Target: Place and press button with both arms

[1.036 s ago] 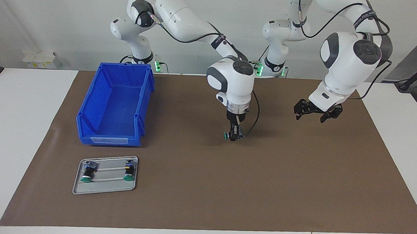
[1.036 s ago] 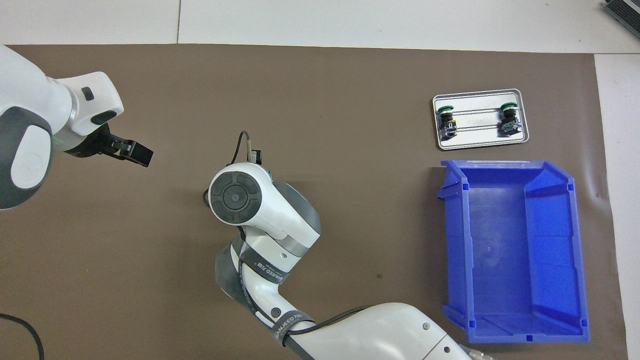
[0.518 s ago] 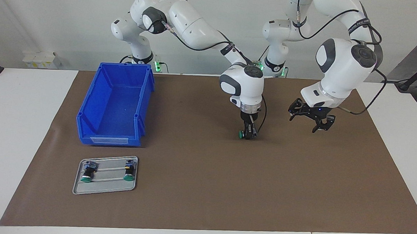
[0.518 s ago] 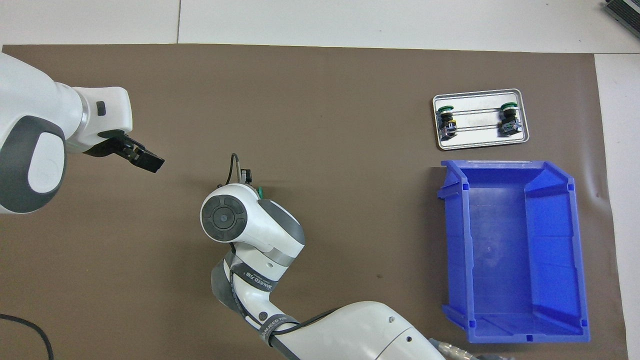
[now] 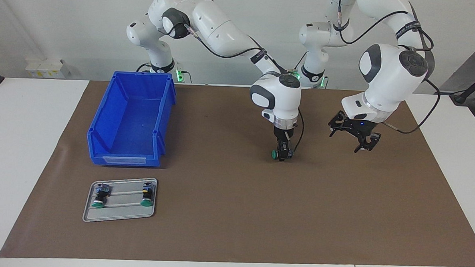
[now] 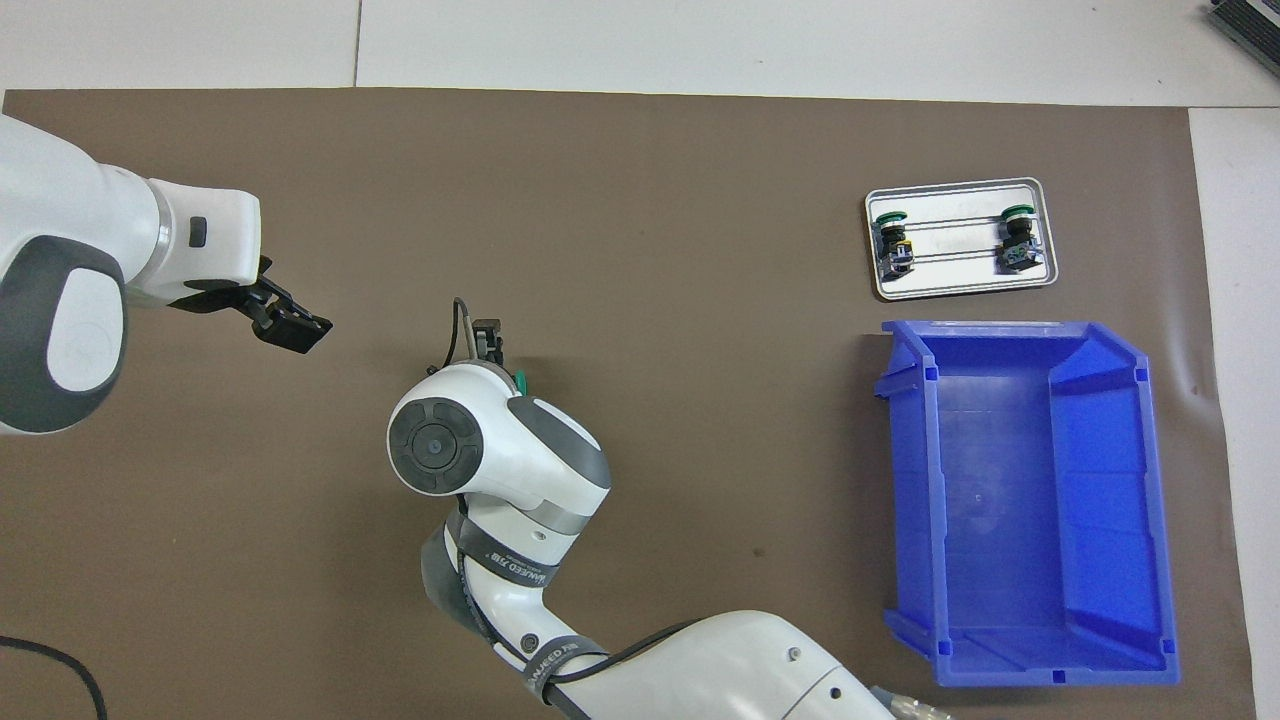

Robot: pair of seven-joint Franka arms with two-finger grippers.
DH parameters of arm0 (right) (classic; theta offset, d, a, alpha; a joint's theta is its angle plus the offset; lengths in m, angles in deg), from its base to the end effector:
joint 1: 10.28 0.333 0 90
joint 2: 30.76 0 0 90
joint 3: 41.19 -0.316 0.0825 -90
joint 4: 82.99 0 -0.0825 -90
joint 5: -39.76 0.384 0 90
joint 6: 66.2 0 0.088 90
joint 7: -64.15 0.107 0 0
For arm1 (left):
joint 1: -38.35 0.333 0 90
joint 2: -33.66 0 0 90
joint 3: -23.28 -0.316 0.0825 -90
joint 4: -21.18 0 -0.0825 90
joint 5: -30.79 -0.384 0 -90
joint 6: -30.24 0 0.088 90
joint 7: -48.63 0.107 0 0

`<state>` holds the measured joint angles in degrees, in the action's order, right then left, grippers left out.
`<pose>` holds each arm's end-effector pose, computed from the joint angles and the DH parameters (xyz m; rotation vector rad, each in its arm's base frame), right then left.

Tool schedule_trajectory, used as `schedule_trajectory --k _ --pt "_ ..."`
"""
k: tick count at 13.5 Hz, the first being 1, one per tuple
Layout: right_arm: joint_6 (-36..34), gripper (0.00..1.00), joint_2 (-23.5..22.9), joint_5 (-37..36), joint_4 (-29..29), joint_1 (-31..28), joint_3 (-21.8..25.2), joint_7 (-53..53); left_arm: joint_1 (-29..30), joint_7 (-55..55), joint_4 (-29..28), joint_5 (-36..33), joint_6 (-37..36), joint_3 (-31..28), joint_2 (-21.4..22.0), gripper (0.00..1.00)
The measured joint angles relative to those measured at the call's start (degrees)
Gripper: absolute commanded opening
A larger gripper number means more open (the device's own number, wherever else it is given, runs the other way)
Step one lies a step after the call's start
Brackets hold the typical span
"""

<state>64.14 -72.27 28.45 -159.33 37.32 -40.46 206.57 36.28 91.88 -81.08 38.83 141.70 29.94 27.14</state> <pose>0.5204 0.5519 0.3236 -2.0719 2.0332 -0.2244 0.5930 -0.0980 0.4905 2.7413 -1.2536 0.1330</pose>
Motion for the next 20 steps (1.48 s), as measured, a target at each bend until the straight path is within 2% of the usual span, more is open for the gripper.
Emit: schedule_trajectory --k 2,4,7,10,13,16,20 --pt "-2.09 1.00 3.34 -0.02 -0.98 -1.37 0.15 -4.46 -0.01 5.62 -1.17 3.12 1.24 0.03 0.03 1.00" --pt "-2.16 1.00 8.32 -0.06 -5.11 -4.68 0.26 -12.76 -0.24 12.69 -4.00 6.89 4.27 0.10 0.36 1.00" --pt "-2.16 1.00 17.81 -0.06 -14.12 -12.00 0.37 -29.59 -2.95 17.68 -10.49 8.87 10.73 0.20 1.67 1.00" --pt "-2.20 1.00 24.33 -0.06 -19.72 -20.21 0.39 -48.85 -7.73 17.90 -16.51 9.01 18.52 0.34 3.01 0.98" --pt "-2.68 1.00 26.18 -0.06 -21.41 -26.97 0.41 -70.72 -10.94 17.97 -19.31 9.02 22.98 0.36 3.18 0.93" --pt "-6.81 1.00 28.03 0.24 -21.50 -32.98 0.42 -93.22 -12.50 18.55 -20.74 9.02 26.45 0.33 2.34 0.94" --pt "-16.25 1.00 34.86 3.97 -21.46 -39.05 0.40 -111.70 -14.61 18.69 -21.67 9.02 32.30 0.38 -1.82 0.94"
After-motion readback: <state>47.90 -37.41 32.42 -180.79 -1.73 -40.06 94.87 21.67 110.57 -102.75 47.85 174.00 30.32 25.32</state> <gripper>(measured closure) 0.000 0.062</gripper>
